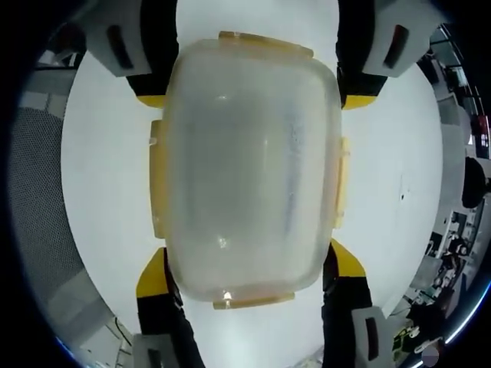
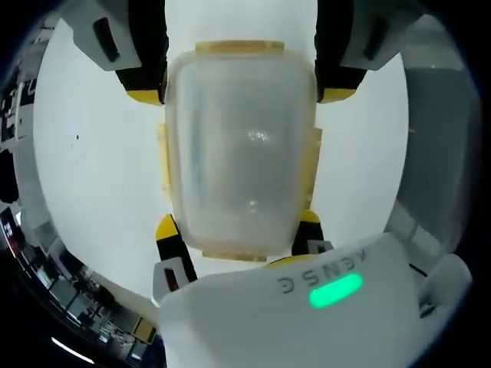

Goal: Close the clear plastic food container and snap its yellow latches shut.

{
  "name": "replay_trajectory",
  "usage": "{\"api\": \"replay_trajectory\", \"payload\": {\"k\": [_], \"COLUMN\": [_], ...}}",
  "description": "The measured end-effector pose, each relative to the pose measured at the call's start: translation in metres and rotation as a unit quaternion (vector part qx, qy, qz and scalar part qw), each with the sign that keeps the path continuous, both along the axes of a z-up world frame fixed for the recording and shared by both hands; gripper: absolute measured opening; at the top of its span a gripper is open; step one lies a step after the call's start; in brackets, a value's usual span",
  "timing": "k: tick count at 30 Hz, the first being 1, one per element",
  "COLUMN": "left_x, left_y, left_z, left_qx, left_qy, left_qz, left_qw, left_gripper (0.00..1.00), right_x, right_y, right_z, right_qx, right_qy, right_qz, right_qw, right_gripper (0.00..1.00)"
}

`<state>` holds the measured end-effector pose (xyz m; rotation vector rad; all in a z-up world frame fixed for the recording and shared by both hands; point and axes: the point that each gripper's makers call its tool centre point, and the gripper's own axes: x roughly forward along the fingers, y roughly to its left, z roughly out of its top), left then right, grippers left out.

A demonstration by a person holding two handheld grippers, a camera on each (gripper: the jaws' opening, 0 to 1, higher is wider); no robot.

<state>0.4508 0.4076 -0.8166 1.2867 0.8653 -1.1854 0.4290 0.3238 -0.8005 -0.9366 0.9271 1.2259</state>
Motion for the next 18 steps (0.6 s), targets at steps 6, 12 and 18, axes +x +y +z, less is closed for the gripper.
{"api": "replay_trajectory", "payload": {"k": [6,12,18], "left_x": [0.01,0.023,0.036], "left_y": [0.0,0.001,0.001], "left_z": [0.0,0.0,0.0], "left_qx": [-0.001,-0.001,0.002], "left_qy": [0.0,0.0,0.0], "left_qz": [0.002,0.0,0.001], "left_qw": [1.0,1.0,1.0], "left_gripper": [0.86,0.86,0.86], "right_x": [0.01,0.023,0.035], "right_y": [0.0,0.002,0.001], "right_z": [0.0,0.001,0.0], "right_qx": [-0.001,0.006,0.004], "right_qy": [-0.001,-0.001,-0.002], "right_qz": [0.002,-0.002,-0.001], "right_qw": [1.0,1.0,1.0], "right_gripper": [0.79,0.79,0.79]}}
